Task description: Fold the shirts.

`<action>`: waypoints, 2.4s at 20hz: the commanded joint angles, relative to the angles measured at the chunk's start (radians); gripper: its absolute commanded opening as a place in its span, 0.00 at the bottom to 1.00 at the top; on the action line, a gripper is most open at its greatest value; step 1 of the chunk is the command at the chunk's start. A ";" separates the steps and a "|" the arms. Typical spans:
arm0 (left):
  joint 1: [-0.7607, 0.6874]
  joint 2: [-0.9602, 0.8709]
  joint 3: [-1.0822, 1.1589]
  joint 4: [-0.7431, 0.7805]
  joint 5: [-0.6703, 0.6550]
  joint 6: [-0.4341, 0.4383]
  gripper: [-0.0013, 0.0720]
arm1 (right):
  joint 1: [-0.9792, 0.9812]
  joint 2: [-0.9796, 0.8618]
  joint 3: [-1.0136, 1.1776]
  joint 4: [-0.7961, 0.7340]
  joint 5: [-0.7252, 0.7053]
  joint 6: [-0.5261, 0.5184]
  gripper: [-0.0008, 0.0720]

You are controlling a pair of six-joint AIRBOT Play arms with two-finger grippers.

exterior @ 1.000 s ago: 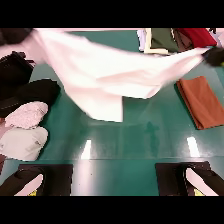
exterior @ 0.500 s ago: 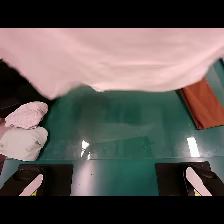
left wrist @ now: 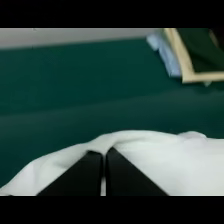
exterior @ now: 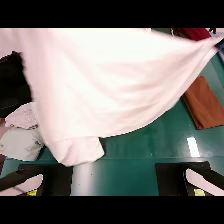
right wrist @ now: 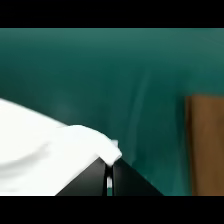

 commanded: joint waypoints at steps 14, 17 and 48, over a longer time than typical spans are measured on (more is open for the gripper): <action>0.123 -0.289 -0.121 0.017 -0.325 -0.034 0.79 | -0.016 -0.314 -0.134 0.148 -0.055 -0.048 0.60; 0.123 -0.119 -0.451 0.066 -0.274 -0.034 0.79 | -0.015 -0.203 -0.272 0.146 -0.084 -0.065 0.60; 0.120 0.280 -1.236 -0.179 0.121 -0.082 0.04 | -0.312 -0.088 -1.046 0.376 -0.267 -0.148 0.74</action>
